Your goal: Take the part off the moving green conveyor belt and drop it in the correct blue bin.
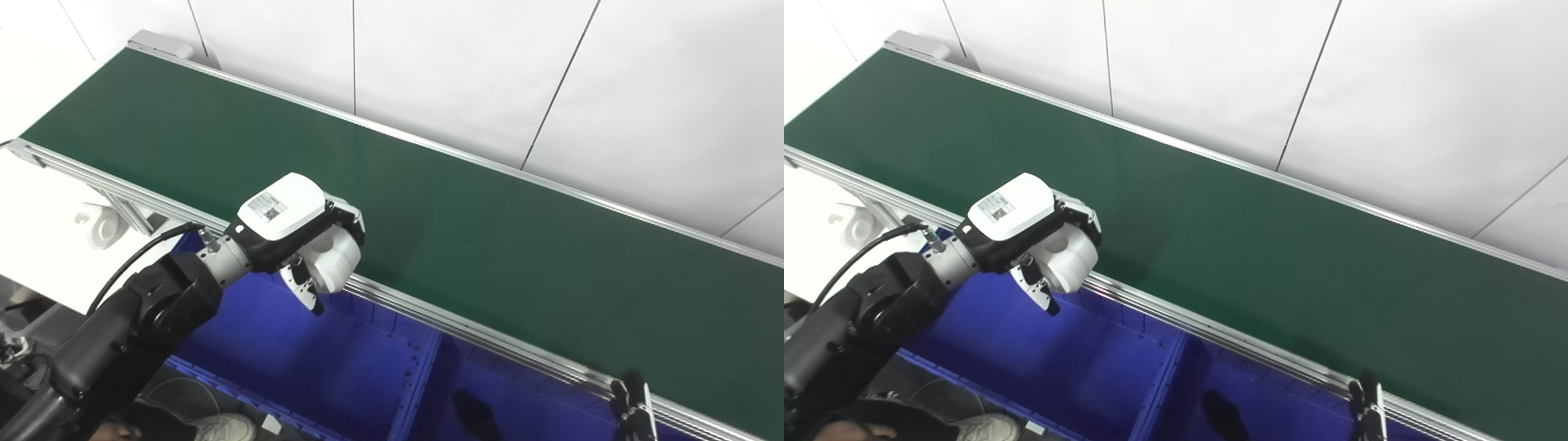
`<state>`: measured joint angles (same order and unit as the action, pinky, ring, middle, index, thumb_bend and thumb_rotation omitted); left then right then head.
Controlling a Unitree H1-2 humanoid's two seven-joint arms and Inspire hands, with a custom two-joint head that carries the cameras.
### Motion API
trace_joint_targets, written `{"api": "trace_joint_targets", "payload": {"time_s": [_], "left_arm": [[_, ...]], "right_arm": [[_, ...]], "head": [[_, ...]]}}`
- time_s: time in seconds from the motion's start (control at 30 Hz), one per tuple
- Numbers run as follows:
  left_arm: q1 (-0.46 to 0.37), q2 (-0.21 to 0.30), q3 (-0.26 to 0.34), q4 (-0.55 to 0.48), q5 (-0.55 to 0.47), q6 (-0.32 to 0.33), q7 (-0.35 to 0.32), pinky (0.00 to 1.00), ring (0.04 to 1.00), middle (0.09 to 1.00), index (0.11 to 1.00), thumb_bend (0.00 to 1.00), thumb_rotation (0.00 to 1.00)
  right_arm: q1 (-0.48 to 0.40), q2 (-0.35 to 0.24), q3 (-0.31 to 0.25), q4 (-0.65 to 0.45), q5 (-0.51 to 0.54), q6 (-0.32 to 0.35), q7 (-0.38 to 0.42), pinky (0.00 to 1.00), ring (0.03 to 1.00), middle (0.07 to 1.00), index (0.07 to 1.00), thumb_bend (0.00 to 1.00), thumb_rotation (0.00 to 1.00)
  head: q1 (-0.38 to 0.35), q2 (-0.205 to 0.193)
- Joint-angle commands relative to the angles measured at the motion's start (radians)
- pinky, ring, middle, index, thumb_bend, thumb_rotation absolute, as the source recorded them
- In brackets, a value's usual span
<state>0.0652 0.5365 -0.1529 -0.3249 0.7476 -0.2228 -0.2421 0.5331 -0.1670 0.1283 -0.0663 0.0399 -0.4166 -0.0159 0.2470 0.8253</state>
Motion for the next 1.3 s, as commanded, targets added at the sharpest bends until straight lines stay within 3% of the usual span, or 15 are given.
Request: {"api": "trace_joint_targets", "payload": {"time_s": [0.0, 0.13, 0.33, 0.5, 0.67, 0.7, 0.73, 0.8, 0.9, 1.07, 1.27], "left_arm": [[-0.013, 0.04, 0.018, -0.005, -0.015, -0.021, -0.001, 0.3, 0.381, 0.467, 0.505, 0.52, 0.0], [-0.013, 0.097, -0.004, -0.01, -0.01, -0.002, -0.113, 0.26, 0.336, 0.454, 0.511, 0.52, 0.0], [-0.005, 0.167, -0.051, -0.002, -0.022, 0.08, -0.331, 0.36, 0.419, 0.454, 0.51, 0.52, 0.0], [0.009, 0.169, -0.061, 0.016, 0.004, 0.135, -0.406, 0.45, 0.481, 0.486, 0.491, 0.52, 0.0], [0.002, 0.171, -0.077, 0.005, 0.072, 0.204, -0.474, 0.47, 0.504, 0.486, 0.497, 0.52, 0.0], [0.002, 0.171, -0.076, 0.0, 0.075, 0.213, -0.482, 0.5, 0.541, 0.551, 0.496, 0.52, 0.04], [0.004, 0.172, -0.072, -0.005, 0.074, 0.221, -0.488, 0.54, 0.585, 0.613, 0.578, 0.68, 0.2], [0.005, 0.17, -0.066, -0.016, 0.072, 0.251, -0.513, 0.66, 0.716, 0.735, 0.7, 0.85, 0.41], [-0.001, 0.176, -0.073, -0.035, 0.086, 0.285, -0.555, 0.79, 0.855, 0.86, 0.828, 0.97, 0.6], [-0.006, 0.183, -0.073, -0.066, 0.096, 0.308, -0.606, 0.83, 0.89, 0.91, 0.893, 1.0, 0.71], [0.003, 0.178, -0.055, -0.093, 0.073, 0.321, -0.616, 0.82, 0.887, 0.908, 0.894, 1.0, 0.72]], "right_arm": [[0.001, 0.014, -0.011, -0.012, -0.01, -0.052, 0.013, 0.97, 0.965, 0.991, 1.0, 0.8, 1.0], [0.003, 0.031, -0.021, -0.011, -0.025, -0.053, 0.021, 0.94, 0.949, 0.979, 1.0, 0.81, 0.99], [0.015, 0.048, -0.024, -0.014, -0.045, -0.053, 0.02, 0.93, 0.942, 0.976, 1.0, 0.84, 0.98], [0.019, 0.052, -0.025, -0.021, -0.054, -0.053, 0.021, 0.91, 0.938, 0.974, 1.0, 0.84, 0.97], [0.019, 0.053, -0.024, -0.026, -0.055, -0.052, 0.023, 0.91, 0.931, 0.962, 1.0, 0.82, 0.96], [0.018, 0.053, -0.025, -0.026, -0.056, -0.053, 0.023, 0.91, 0.933, 0.964, 1.0, 0.82, 0.96], [0.018, 0.052, -0.025, -0.027, -0.056, -0.053, 0.023, 0.91, 0.935, 0.968, 1.0, 0.82, 0.96], [0.019, 0.052, -0.026, -0.029, -0.051, -0.052, 0.025, 0.91, 0.936, 0.972, 1.0, 0.81, 0.96], [0.02, 0.052, -0.026, -0.029, -0.041, -0.052, 0.029, 0.92, 0.934, 0.97, 1.0, 0.81, 0.95], [0.023, 0.052, -0.027, -0.034, -0.049, -0.052, 0.027, 0.91, 0.932, 0.966, 1.0, 0.82, 0.95], [0.024, 0.051, -0.027, -0.033, -0.046, -0.051, 0.029, 0.91, 0.932, 0.967, 1.0, 0.82, 0.95]], "head": [[-0.007, -0.004], [-0.025, -0.011], [-0.053, -0.014], [-0.055, -0.019], [-0.06, -0.018], [-0.062, -0.017], [-0.062, -0.017], [-0.06, -0.018], [-0.059, -0.019], [-0.059, -0.018], [-0.061, -0.017]]}}
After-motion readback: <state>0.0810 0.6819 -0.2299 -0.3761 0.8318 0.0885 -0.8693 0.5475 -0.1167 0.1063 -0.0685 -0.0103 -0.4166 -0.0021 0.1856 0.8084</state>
